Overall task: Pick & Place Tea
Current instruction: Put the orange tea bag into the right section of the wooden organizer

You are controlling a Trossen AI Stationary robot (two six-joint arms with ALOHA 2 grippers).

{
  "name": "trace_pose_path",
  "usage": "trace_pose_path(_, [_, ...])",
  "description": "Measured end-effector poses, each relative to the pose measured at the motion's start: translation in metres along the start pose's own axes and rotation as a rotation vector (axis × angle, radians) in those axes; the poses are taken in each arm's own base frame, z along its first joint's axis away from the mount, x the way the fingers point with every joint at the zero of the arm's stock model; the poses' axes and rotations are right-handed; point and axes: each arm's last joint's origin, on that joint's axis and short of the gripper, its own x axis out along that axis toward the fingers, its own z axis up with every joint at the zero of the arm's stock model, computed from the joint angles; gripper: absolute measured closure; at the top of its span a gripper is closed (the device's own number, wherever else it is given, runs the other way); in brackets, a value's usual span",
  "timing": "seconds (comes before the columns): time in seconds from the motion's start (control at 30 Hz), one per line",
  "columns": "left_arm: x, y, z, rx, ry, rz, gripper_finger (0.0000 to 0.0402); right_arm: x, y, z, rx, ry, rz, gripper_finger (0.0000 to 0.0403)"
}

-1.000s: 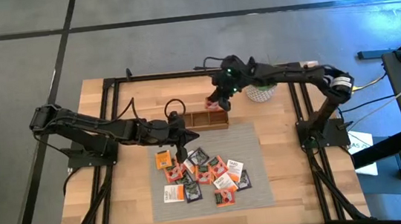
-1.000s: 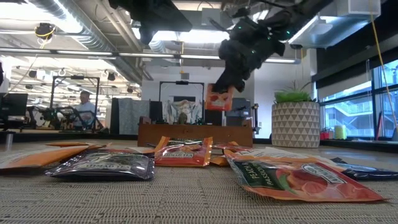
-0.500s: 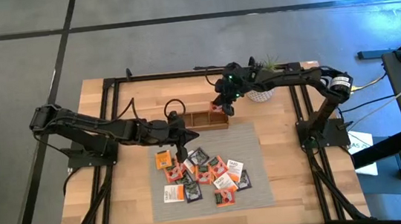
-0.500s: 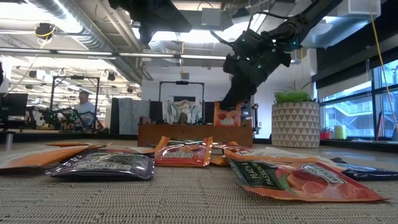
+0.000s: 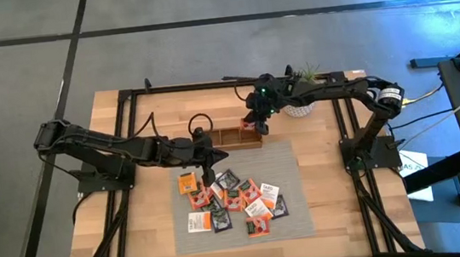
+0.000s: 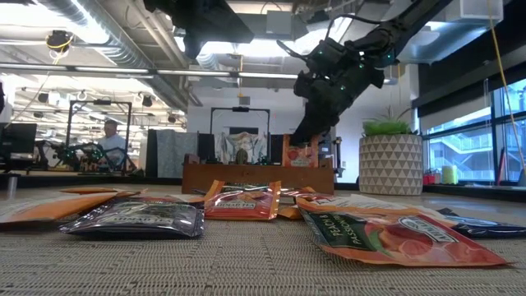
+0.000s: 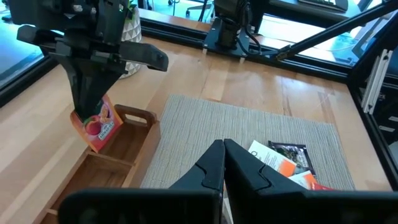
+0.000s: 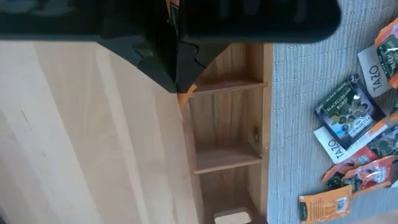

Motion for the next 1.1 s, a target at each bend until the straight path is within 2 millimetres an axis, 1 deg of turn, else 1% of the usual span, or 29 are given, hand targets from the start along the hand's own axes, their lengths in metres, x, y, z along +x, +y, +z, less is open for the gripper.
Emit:
trace_pose_path(0.37, [0.0, 0.0, 0.0, 0.0, 0.001, -0.001, 0.0398, 0.0, 0.0, -0.002, -0.033, 0.022, -0.011, 0.0386])
trace_pose_path(0.5, [0.0, -0.001, 0.0, 0.0, 0.004, -0.011, 0.0398, 0.0, -0.001, -0.002, -0.032, 0.029, -0.049, 0.0359])
trace_pose_path(0.63, [0.0, -0.001, 0.0, -0.001, 0.006, -0.018, 0.0397, 0.0, -0.002, -0.002, -0.027, 0.025, -0.051, 0.0324])
trace_pose_path(0.73, [0.0, -0.001, 0.0, -0.001, 0.006, -0.018, 0.0398, 0.0, -0.002, -0.001, -0.029, 0.02, -0.052, 0.0305])
trace_pose_path(0.87, [0.0, -0.001, 0.0, -0.004, 0.006, -0.019, 0.0398, -0.008, 0.0, 0.009, 0.012, -0.019, -0.055, 0.0294])
trace_pose_path(0.97, [0.0, -0.001, 0.0, -0.03, 0.006, -0.02, 0.0398, -0.023, 0.009, 0.022, 0.011, -0.068, -0.002, 0.0293])
trace_pose_path(1.1, [0.001, -0.003, -0.001, -0.065, 0.01, -0.024, 0.0397, -0.04, 0.038, 0.029, -0.035, -0.081, 0.12, 0.0293])
